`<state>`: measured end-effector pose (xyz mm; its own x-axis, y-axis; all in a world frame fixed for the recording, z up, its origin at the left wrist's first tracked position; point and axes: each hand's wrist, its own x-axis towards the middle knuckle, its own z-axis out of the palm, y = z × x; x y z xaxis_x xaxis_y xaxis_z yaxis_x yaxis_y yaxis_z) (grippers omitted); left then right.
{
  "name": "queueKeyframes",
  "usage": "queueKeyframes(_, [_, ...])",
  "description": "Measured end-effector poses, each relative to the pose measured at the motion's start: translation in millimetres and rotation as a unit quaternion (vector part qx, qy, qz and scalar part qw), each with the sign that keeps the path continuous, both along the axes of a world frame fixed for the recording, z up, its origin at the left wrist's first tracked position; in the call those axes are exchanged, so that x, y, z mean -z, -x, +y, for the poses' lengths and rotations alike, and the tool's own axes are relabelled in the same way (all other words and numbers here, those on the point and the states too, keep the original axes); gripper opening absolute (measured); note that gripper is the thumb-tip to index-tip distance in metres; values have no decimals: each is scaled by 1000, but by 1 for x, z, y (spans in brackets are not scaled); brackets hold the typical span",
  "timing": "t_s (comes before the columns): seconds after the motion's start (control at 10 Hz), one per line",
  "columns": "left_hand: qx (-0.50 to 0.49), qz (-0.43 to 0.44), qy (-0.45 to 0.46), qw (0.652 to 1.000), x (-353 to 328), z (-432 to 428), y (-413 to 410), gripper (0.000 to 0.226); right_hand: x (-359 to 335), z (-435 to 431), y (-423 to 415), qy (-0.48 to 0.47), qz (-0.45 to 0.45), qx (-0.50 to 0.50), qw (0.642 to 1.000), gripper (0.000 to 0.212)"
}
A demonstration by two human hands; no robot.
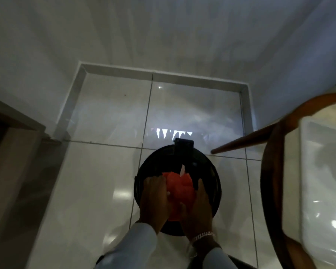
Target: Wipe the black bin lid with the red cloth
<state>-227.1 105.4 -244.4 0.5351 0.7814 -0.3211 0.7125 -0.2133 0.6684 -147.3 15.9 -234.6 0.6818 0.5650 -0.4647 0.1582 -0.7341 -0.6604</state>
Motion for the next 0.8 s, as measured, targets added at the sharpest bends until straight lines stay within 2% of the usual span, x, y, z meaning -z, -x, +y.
queueKeyframes(0.1, [-18, -46, 92, 995, -33, 19, -2, 25, -22, 6, -12, 15, 25, 24, 999, 83])
queueKeyframes(0.3, [5, -128, 150, 980, -151, 36, -15, 28, -148, -17, -31, -64, -21, 8, 998, 59])
queueKeyframes(0.4, [7, -183, 162, 970, -223, 16, -52, 32, -218, -52, -58, -117, -59, 82, 988, 56])
queueKeyframes(0.5, [32, -216, 188, 958, -269, -17, -105, 32, -256, -85, -96, -123, -115, 167, 971, 51])
queueKeyframes(0.6, [107, -186, 223, 951, -275, -42, -148, 62, -256, -111, -130, -96, -107, 257, 956, 52])
queueKeyframes(0.7, [144, -154, 255, 944, -273, -45, -167, 73, -229, -118, -155, -47, -38, 271, 961, 52])
queueKeyframes(0.8, [128, -135, 240, 953, -282, -35, -159, 62, -211, -118, -161, 6, 4, 242, 970, 50])
